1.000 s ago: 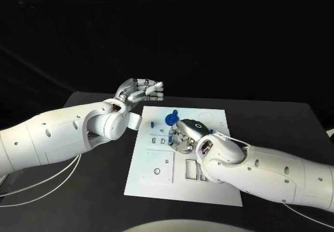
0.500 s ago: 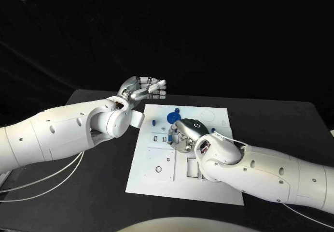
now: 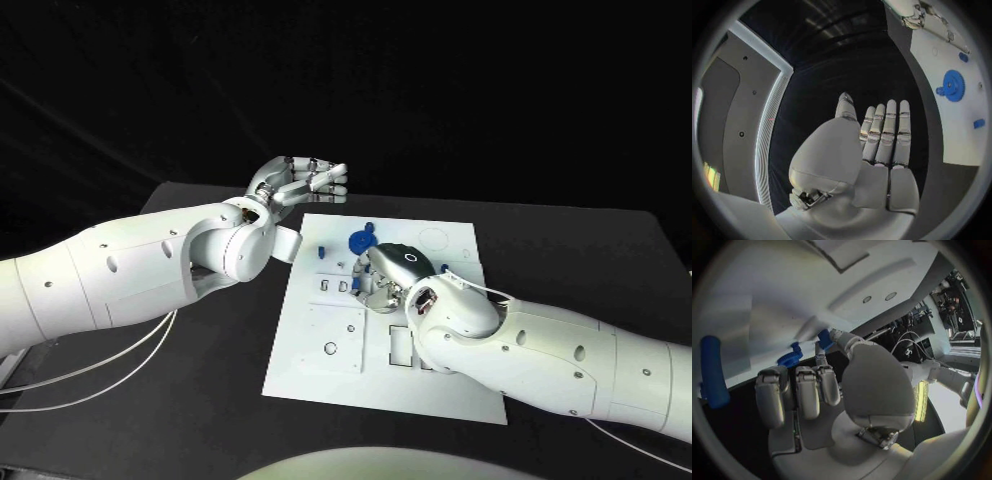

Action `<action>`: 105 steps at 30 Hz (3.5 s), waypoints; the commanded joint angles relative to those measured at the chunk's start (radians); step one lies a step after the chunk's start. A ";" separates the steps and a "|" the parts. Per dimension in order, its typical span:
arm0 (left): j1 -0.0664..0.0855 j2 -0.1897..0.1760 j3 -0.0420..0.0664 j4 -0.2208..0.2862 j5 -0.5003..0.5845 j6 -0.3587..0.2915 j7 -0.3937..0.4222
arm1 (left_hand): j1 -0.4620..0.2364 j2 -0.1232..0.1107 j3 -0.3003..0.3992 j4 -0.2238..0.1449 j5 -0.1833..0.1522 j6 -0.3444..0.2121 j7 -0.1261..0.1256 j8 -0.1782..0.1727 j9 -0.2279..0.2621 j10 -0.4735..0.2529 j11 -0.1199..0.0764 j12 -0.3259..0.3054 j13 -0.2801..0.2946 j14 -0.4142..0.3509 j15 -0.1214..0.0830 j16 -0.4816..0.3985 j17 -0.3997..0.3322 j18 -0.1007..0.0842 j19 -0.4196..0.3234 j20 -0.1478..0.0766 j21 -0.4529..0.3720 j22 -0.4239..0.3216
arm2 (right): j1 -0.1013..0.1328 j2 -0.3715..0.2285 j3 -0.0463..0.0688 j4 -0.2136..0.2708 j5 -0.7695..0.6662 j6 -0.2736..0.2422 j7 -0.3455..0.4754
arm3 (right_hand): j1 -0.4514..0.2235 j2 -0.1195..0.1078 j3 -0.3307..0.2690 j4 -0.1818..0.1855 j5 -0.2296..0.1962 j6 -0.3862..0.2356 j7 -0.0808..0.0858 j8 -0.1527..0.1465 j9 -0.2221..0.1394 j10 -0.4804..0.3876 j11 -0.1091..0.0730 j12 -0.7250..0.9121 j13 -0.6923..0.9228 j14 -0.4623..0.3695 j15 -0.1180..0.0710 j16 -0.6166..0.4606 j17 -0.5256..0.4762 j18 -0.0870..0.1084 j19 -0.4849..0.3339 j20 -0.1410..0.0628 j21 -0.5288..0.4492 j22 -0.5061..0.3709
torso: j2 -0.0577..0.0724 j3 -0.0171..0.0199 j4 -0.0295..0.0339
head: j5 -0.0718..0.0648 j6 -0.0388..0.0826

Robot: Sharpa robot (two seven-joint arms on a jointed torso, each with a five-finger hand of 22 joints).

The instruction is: Assemble the parts on the task board

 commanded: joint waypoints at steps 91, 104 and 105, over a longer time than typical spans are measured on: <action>0.012 -0.013 0.001 0.036 -0.850 0.402 -0.794 | -0.153 0.085 -0.129 0.014 0.015 0.114 -0.155 0.185 0.439 0.297 -0.193 0.788 0.831 0.609 -0.209 1.358 1.278 -0.065 0.430 -0.202 0.981 0.951 | 0.208 -0.424 0.007 0.264 0.518 -0.068 0.263 | 0.062 -0.033 -0.209 0.150 0.050 -0.103 0.036 -0.033 -0.051 -0.042 0.034 -0.059 0.090 0.104 0.028 0.004 0.263 -0.013 0.102 0.030 0.002 0.262 | -0.048 0.0093 -0.0259 | 0.025 -0.035; 0.043 0.067 -0.015 0.006 -0.906 0.441 -0.933 | -0.241 0.082 -0.129 0.015 -0.026 0.108 -0.161 0.199 0.506 0.347 -0.198 0.993 1.017 0.610 -0.215 1.359 1.279 -0.091 0.497 -0.207 1.089 1.122 | 0.217 -0.424 0.007 0.231 0.509 -0.045 0.205 | 0.066 -0.038 -0.204 0.149 0.065 -0.123 0.038 -0.038 -0.048 -0.051 0.036 -0.069 0.080 0.104 0.028 0.004 0.263 -0.012 0.100 0.030 -0.002 0.260 | -0.050 0.0139 -0.0258 | 0.027 -0.039; 0.046 0.075 -0.018 0.000 -0.903 0.441 -0.939 | -0.244 0.082 -0.129 0.015 -0.026 0.105 -0.160 0.198 0.507 0.349 -0.198 0.998 1.021 0.610 -0.215 1.359 1.279 -0.093 0.501 -0.207 1.094 1.129 | 0.217 -0.423 0.007 0.228 0.508 -0.043 0.202 | 0.066 -0.038 -0.203 0.149 0.066 -0.124 0.038 -0.038 -0.047 -0.052 0.036 -0.069 0.080 0.104 0.028 0.004 0.263 -0.012 0.100 0.030 -0.002 0.260 | -0.050 0.0142 -0.0260 | 0.027 -0.039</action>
